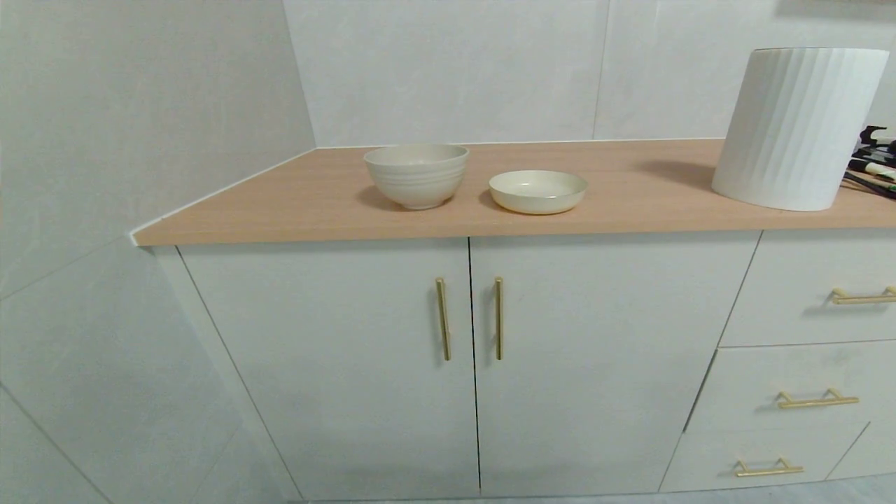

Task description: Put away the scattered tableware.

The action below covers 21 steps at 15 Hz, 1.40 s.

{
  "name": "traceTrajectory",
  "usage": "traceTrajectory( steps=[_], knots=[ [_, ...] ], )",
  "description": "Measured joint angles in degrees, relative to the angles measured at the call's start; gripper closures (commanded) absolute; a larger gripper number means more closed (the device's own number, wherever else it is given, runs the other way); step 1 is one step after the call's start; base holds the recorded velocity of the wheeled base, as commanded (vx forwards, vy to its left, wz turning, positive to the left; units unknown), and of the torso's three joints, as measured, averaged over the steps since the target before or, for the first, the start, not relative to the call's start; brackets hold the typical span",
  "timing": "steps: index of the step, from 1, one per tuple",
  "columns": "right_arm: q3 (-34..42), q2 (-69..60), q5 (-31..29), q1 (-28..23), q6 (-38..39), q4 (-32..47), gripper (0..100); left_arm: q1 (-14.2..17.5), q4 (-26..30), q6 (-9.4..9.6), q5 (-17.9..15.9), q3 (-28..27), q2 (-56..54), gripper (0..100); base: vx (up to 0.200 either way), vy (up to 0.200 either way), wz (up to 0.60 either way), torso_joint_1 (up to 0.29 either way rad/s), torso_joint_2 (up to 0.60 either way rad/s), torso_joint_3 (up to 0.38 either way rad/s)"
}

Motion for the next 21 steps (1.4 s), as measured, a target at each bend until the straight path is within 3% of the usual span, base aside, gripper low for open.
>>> traceTrajectory(
  steps=[18,21],
  knots=[
    [0.0,0.07,0.37,0.0,-1.68,0.02,0,0.0,0.0,0.04,0.0,0.0,0.0,0,0.0,0.0,0.03,0.0,0.0,0.001],
    [-2.08,0.74,3.4,0.24,-1.12,0.32,0,0.0,0.0,0.06,0.0,0.0,0.0,0,0.0,0.0,0.0,0.0,0.0,0.0]
  ],
)
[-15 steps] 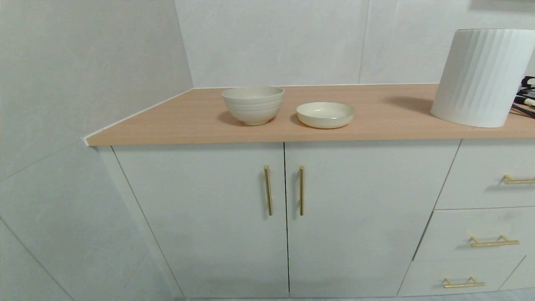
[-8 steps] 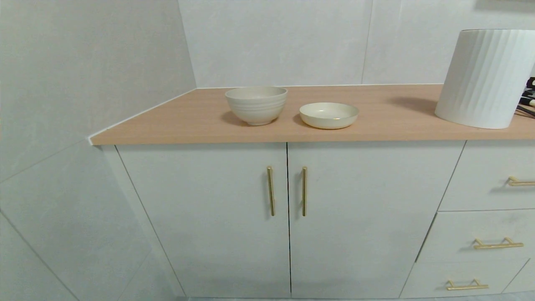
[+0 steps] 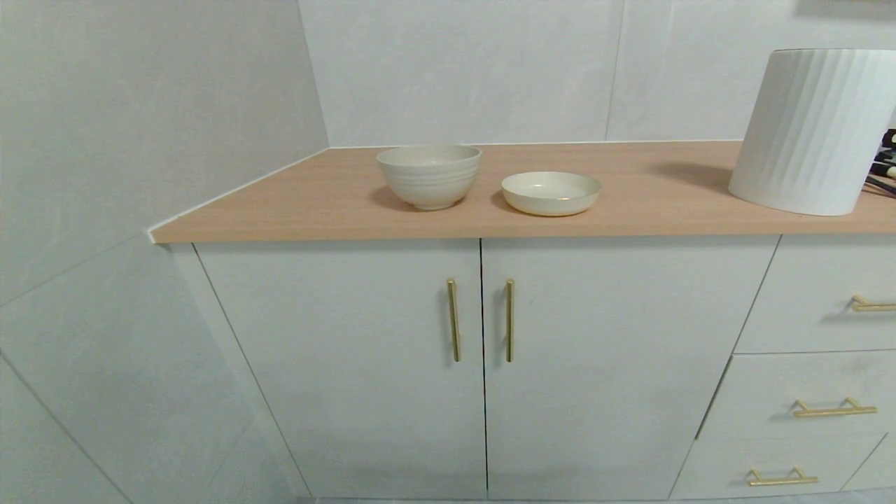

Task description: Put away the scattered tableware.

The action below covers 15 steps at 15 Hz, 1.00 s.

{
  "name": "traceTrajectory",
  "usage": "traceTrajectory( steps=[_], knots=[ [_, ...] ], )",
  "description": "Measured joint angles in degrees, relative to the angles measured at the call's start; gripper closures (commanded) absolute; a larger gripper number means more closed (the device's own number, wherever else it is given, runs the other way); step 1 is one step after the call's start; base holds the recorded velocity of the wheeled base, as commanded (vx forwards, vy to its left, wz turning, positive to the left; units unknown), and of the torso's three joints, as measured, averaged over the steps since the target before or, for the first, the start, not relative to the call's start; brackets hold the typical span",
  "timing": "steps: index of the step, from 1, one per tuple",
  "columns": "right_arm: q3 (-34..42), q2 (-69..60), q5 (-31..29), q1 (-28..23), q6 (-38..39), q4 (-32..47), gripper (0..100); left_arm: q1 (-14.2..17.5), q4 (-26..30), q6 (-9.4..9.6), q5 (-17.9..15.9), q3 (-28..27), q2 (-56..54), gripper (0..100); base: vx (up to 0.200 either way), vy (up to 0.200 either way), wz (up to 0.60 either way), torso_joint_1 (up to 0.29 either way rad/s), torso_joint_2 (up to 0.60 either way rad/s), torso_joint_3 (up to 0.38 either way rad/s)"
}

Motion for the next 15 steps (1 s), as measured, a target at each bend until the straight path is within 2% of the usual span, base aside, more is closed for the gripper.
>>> traceTrajectory(
  steps=[3,6,8,12,15],
  knots=[
    [-7.72,5.86,9.74,0.52,2.08,1.77,0,-0.02,0.0,0.02,0.0,0.0,0.0,0,0.0,0.0,0.0,0.0,0.0,0.0],
    [-12.52,21.3,16.2,1.9,2.99,-0.27,0,0.0,0.0,0.02,0.0,0.0,0.0,0,0.0,0.0,0.0,0.0,0.0,0.0],
    [-16.1,32.94,16.01,5.94,4.17,-3.77,0,0.0,0.0,0.02,0.0,0.0,0.0,0,0.0,0.0,0.0,0.0,0.0,0.0],
    [-26.64,55.41,10.2,19.27,5.6,-8.29,0,0.0,0.0,0.02,0.0,0.0,0.0,0,0.0,0.0,0.0,0.0,0.0,0.0],
    [-32.72,68.41,10.35,25.39,8.25,-18.44,0,0.0,0.0,0.02,0.0,0.0,0.0,0,0.0,0.0,0.0,0.0,0.0,0.0]
  ],
)
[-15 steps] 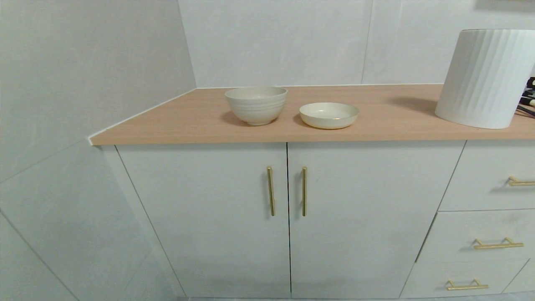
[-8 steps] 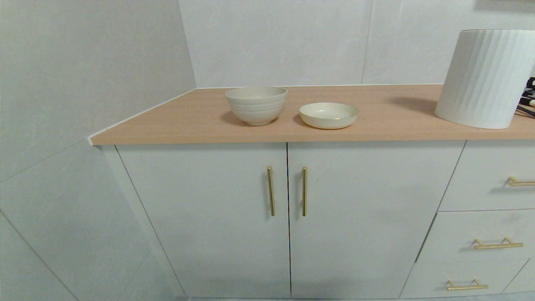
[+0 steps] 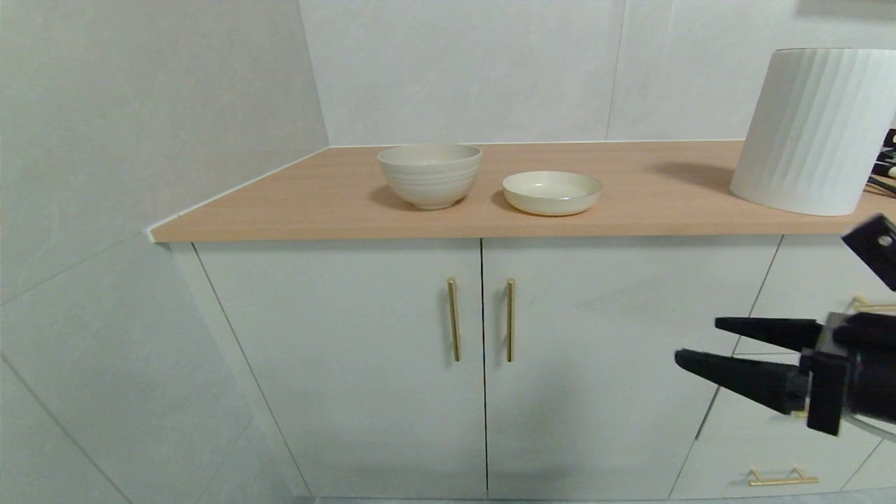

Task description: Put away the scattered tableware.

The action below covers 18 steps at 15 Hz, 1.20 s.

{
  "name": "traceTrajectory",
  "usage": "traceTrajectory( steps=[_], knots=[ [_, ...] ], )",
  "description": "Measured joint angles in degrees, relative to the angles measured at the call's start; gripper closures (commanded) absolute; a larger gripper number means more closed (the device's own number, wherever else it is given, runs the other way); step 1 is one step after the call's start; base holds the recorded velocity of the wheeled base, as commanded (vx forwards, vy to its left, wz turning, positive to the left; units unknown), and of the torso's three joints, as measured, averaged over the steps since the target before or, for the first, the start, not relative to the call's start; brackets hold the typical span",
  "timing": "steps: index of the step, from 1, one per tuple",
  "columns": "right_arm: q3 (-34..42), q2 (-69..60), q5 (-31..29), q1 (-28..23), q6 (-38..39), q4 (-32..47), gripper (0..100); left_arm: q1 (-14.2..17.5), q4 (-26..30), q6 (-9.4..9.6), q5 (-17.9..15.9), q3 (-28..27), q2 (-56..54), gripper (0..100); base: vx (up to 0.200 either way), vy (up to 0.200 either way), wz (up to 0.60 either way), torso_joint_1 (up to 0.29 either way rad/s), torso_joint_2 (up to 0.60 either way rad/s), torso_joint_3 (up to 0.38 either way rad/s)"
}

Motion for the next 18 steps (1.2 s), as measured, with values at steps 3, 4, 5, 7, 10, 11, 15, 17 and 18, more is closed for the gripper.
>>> traceTrajectory(
  steps=[3,4,5,7,10,11,15,17,18],
  knots=[
    [-3.08,7.68,5.79,4.16,3.91,-4.9,0,0.0,0.0,0.0,0.0,0.0,0.0,0,0.0,0.0,0.0,0.0,0.0,0.0],
    [-4.14,9.9,6.53,4.61,3.96,-5.1,0,-0.02,0.0,0.0,-0.02,0.0,0.0,0,0.0,0.0,0.0,0.0,0.0,0.0],
    [-5.62,12.62,6.92,4.85,3.91,-5.28,0,0.0,0.0,0.0,-0.02,0.0,0.0,0,0.0,0.0,0.0,0.0,0.0,0.0],
    [-8.98,17.81,7.24,5.24,3.89,-5.39,0,0.0,0.0,0.0,0.0,0.0,0.0,0,0.0,0.0,0.0,0.0,0.0,0.0],
    [-13.62,24.66,7.36,5.53,3.89,-5.53,0,0.0,-0.02,-0.05,0.0,0.0,0.0,0,0.0,0.0,0.0,0.0,0.0,0.0],
    [-14.92,26.67,7.36,5.57,3.99,-5.56,0,0.0,0.0,-0.06,0.0,0.0,0.0,0,0.0,0.0,0.0,0.0,0.0,0.0],
    [-17.48,34.04,7.25,7.03,4.29,-13.25,0,0.0,0.0,-0.06,0.0,0.0,0.0,0,0.0,0.0,0.0,0.0,0.0,0.0],
    [-17.9,38.4,6.84,7.66,5.19,-20.42,0,0.0,0.0,-0.06,0.0,0.0,0.0,0,0.0,0.0,0.0,0.0,0.0,0.0],
    [-18.01,40.22,6.7,7.83,6.97,-22.83,0,0.0,0.0,-0.09,-0.02,0.0,0.0,0,0.0,0.0,0.0,0.0,0.0,0.0]
  ],
)
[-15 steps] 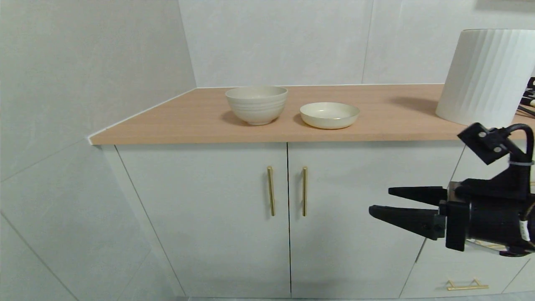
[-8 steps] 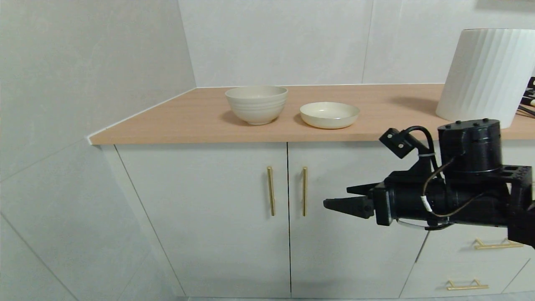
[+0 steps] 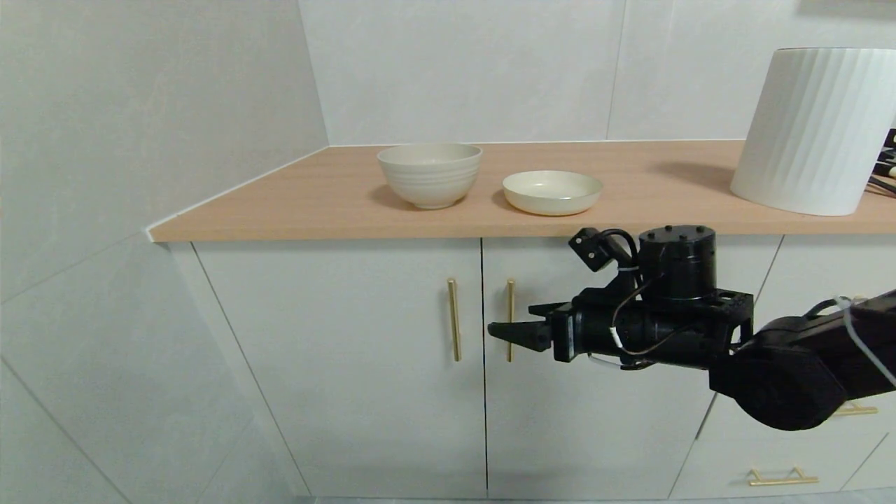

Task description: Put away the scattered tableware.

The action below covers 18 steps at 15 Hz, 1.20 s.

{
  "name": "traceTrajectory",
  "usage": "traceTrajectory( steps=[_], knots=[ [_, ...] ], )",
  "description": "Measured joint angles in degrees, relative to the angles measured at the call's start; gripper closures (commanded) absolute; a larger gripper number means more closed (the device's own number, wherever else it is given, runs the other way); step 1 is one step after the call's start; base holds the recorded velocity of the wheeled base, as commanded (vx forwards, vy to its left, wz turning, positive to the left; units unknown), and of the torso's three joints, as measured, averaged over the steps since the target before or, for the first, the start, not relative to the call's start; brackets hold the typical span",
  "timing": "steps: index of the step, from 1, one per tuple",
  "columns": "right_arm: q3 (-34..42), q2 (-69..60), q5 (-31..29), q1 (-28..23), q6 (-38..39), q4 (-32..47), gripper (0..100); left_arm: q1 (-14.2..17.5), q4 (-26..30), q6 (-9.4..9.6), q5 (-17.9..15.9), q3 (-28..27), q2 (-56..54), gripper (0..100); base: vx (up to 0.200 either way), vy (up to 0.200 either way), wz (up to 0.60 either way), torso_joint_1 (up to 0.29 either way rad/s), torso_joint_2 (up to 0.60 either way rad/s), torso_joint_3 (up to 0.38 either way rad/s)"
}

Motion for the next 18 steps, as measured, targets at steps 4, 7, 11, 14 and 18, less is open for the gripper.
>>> traceTrajectory(
  steps=[4,7,11,14,18],
  knots=[
    [-0.46,4.07,-0.83,0.41,1.73,-2.65,0,0.0,0.0,0.0,0.02,0.0,0.0,0,0.0,0.0,0.0,0.0,0.0,0.0],
    [-1.24,6.56,-2.44,0.39,1.95,-6.01,0,0.0,0.0,0.02,0.02,0.0,0.0,0,0.0,0.0,0.0,0.0,0.0,0.0],
    [-1.6,10.08,-2.69,0.48,4.13,-11.0,0,0.0,-0.02,0.0,0.02,0.0,0.0,0,0.0,0.0,0.0,0.0,0.0,0.0],
    [-1.93,11.22,-2.63,0.57,5.01,-12.34,0,0.0,0.0,0.0,0.02,0.0,0.0,0,0.0,0.0,0.0,0.0,0.0,0.0],
    [-2.15,12.24,-2.63,1.24,7.8,-14.25,0,-0.02,0.0,0.0,0.02,0.0,0.0,0,0.0,0.0,0.0,0.0,0.0,0.0]
  ],
)
